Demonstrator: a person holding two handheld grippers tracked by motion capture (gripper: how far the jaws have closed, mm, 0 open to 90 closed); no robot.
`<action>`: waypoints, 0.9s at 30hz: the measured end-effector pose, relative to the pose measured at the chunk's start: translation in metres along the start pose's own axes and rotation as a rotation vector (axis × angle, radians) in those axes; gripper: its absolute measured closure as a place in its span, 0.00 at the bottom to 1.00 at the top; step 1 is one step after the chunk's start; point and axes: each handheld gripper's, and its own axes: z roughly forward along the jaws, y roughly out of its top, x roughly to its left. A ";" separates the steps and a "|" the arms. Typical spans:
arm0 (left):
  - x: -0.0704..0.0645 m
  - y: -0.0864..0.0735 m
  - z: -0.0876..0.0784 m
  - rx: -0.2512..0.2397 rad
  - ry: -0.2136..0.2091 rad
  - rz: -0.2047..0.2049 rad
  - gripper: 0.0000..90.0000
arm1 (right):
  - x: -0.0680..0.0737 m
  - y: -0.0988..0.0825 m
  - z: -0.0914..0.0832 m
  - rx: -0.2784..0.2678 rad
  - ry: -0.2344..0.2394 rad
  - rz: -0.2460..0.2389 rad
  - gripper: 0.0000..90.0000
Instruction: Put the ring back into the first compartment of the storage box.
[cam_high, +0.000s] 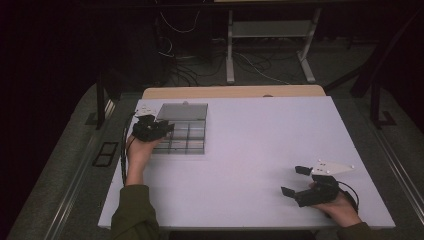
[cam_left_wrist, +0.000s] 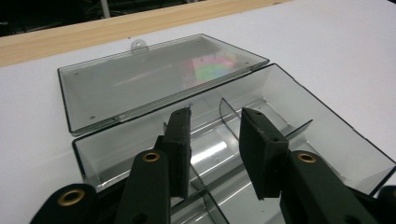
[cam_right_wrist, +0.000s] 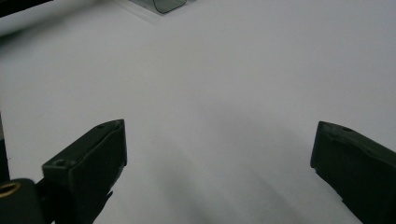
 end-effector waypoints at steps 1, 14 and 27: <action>-0.001 0.000 0.000 -0.002 -0.004 0.002 0.69 | 0.000 0.000 0.000 -0.001 -0.001 -0.003 0.04; -0.011 0.004 -0.002 -0.013 -0.048 0.011 0.57 | 0.000 0.000 -0.001 -0.007 0.001 -0.001 0.04; -0.026 0.004 -0.002 -0.019 -0.115 0.027 0.42 | -0.002 0.001 -0.002 -0.016 0.006 0.005 0.04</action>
